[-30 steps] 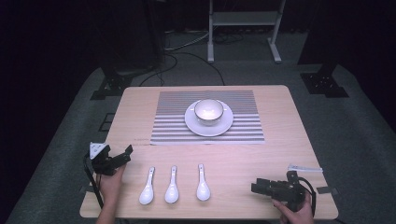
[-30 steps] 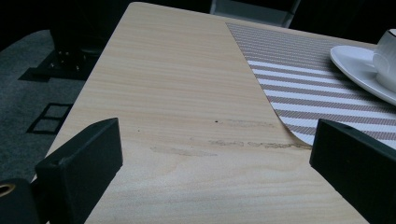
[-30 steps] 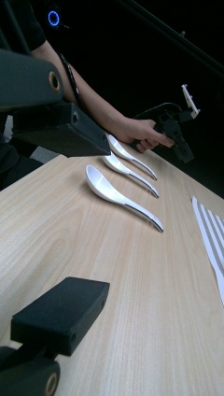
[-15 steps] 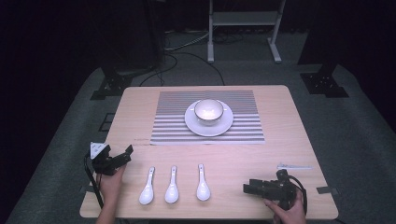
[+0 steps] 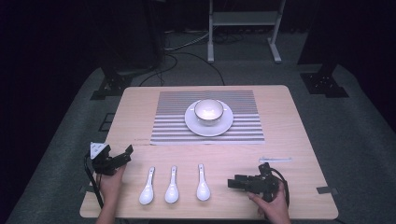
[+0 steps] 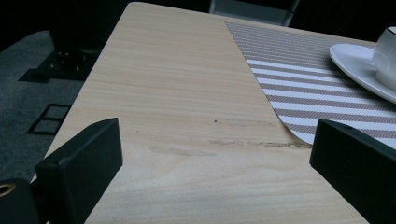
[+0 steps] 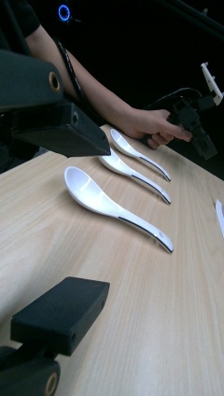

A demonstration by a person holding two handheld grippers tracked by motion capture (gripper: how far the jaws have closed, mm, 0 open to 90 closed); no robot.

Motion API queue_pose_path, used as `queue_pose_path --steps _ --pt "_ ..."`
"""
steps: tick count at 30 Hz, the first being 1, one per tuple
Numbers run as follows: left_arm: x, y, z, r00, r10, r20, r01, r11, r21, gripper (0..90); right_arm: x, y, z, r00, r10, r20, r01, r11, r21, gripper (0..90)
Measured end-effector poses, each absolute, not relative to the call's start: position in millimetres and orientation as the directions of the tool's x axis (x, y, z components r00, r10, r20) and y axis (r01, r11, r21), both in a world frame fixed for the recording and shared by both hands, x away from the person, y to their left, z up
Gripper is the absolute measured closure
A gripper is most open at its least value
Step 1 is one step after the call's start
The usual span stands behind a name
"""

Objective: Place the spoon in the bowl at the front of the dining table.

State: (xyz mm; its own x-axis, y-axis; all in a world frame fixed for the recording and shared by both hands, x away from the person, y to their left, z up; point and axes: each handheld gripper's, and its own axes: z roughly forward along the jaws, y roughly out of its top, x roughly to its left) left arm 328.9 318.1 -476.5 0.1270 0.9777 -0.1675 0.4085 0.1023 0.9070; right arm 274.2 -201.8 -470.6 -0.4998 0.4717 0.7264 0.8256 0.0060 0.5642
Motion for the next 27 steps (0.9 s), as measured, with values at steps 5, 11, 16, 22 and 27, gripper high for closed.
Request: queue_pose_path --steps 5,11,16,22,27 --pt "329 318 -476 0.128 0.977 -0.169 0.409 0.103 0.907 1.3 283 -188 -467 -0.503 0.473 0.723 0.827 0.021 0.562 27.8" --pt "329 318 -477 0.127 0.977 -0.17 0.408 0.105 0.907 1.3 295 -173 -464 -0.506 0.47 0.724 0.831 0.038 0.555 27.9" --pt "329 319 -477 0.127 0.977 -0.171 0.407 0.106 0.907 1.3 304 -158 -459 -0.526 0.472 0.708 0.824 0.078 0.561 27.9" --pt "329 319 -477 0.129 0.976 -0.173 0.408 0.107 0.907 1.3 315 -144 -459 -0.524 0.477 0.705 0.829 0.097 0.551 28.1" --pt "329 319 -477 0.13 0.976 -0.176 0.409 0.109 0.906 1.3 323 -134 -464 -0.522 0.481 0.705 0.834 0.114 0.54 28.3"
